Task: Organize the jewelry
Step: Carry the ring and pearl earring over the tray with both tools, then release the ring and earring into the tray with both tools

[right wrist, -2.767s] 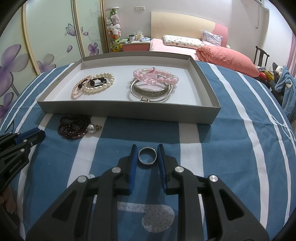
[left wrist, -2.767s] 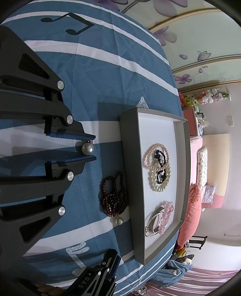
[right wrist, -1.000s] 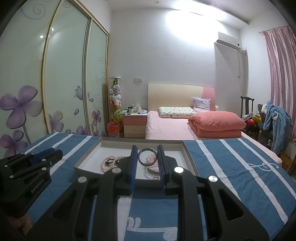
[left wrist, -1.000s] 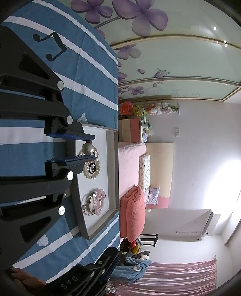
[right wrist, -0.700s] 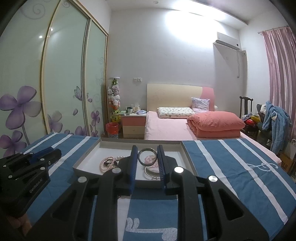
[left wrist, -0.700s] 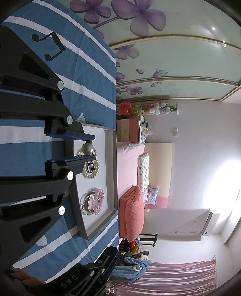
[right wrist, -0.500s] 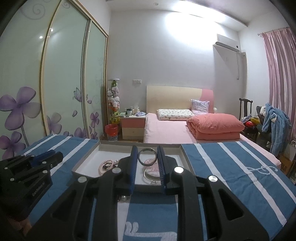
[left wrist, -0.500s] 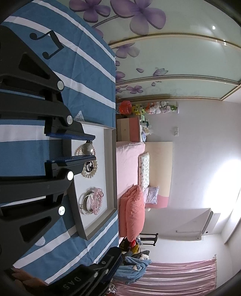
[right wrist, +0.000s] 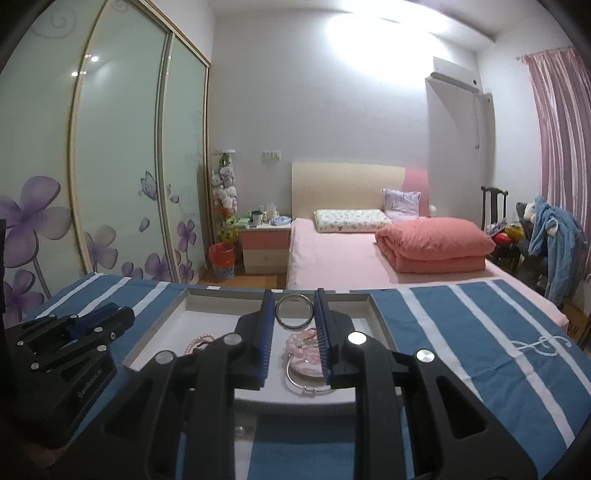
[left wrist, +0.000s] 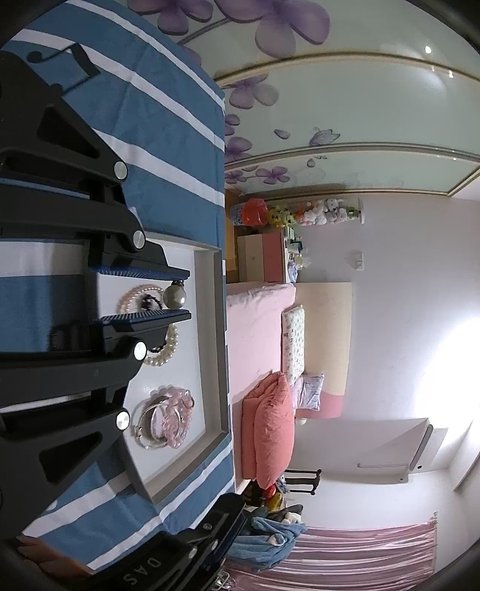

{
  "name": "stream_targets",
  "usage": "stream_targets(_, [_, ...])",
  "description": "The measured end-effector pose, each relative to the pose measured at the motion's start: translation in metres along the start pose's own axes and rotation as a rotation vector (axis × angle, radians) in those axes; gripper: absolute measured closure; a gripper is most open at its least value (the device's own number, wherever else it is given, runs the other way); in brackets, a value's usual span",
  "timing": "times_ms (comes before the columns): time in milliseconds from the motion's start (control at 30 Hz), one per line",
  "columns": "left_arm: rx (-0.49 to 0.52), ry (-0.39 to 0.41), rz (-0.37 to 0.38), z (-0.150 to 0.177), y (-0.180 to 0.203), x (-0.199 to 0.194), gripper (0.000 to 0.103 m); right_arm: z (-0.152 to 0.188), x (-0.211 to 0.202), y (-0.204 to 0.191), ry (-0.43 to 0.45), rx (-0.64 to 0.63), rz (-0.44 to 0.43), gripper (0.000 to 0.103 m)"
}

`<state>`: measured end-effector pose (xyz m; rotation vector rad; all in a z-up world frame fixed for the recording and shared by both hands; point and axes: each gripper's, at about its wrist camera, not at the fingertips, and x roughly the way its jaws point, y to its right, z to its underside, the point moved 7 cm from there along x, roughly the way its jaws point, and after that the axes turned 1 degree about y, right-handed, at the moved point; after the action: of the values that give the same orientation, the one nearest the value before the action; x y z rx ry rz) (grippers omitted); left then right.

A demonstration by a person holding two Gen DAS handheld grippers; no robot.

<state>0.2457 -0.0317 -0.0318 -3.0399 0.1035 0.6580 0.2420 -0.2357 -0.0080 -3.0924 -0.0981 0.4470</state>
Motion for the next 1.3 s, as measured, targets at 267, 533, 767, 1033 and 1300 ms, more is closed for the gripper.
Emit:
stream_targets(267, [0.01,-0.058,0.019,0.0,0.004,0.046,0.086,0.005,0.061,0.007,-0.097,0.046,-0.018,0.081])
stream_targets(533, [0.003,-0.14,0.053,0.004,0.006,0.083,0.086,0.015,0.11,0.011,-0.197,0.083,-0.042,0.081])
stream_targets(767, [-0.013,-0.203,0.092,0.015,0.011,0.095,0.086,0.029,0.131,0.017,-0.283,0.135,-0.072,0.074])
stream_targets(1033, [-0.055,-0.22,0.111,0.015,0.002,0.086,0.085,0.026,0.116,0.027,-0.262,0.157,-0.069,0.072])
stream_targets(1300, [-0.074,-0.232,0.1,0.022,-0.02,0.06,0.085,0.038,0.082,0.022,-0.282,0.123,-0.102,0.072])
